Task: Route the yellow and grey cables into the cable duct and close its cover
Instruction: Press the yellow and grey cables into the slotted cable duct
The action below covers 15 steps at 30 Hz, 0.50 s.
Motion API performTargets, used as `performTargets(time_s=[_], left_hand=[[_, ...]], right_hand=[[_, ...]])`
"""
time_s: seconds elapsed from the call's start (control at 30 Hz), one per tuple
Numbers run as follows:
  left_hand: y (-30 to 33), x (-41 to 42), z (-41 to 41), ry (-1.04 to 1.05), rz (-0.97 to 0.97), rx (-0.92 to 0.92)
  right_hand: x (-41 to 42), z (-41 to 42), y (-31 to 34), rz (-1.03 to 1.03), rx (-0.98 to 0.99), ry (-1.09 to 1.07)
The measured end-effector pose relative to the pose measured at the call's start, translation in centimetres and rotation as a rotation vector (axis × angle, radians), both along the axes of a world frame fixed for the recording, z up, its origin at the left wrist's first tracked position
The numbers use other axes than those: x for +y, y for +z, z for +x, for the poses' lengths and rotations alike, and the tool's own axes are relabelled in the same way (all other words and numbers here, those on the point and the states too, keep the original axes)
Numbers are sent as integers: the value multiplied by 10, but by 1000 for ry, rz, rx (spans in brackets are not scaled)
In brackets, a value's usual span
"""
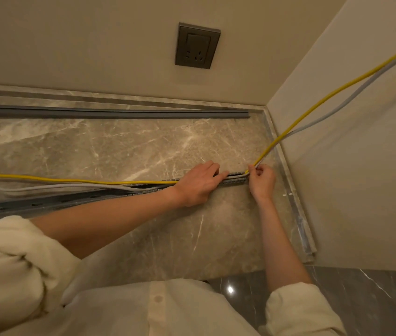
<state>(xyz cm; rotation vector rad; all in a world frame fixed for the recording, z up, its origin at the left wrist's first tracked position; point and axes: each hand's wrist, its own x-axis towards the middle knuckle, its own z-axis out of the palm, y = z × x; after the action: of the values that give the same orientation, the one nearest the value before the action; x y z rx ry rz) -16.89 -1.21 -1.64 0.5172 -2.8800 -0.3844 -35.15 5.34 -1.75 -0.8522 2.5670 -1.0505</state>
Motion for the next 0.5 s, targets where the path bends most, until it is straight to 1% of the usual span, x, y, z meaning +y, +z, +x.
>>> performTargets(time_s=[0.2, 0.37, 0.5], left_hand=[[9, 7, -25, 14, -14, 14], [6, 8, -32, 32, 86, 10], [7, 4, -24, 37, 187, 23]], right_hand=[[8, -6, 3, -154, -22, -111], [16, -13, 3, -127, -85, -120], [14, -6, 5, -137, -90, -173]])
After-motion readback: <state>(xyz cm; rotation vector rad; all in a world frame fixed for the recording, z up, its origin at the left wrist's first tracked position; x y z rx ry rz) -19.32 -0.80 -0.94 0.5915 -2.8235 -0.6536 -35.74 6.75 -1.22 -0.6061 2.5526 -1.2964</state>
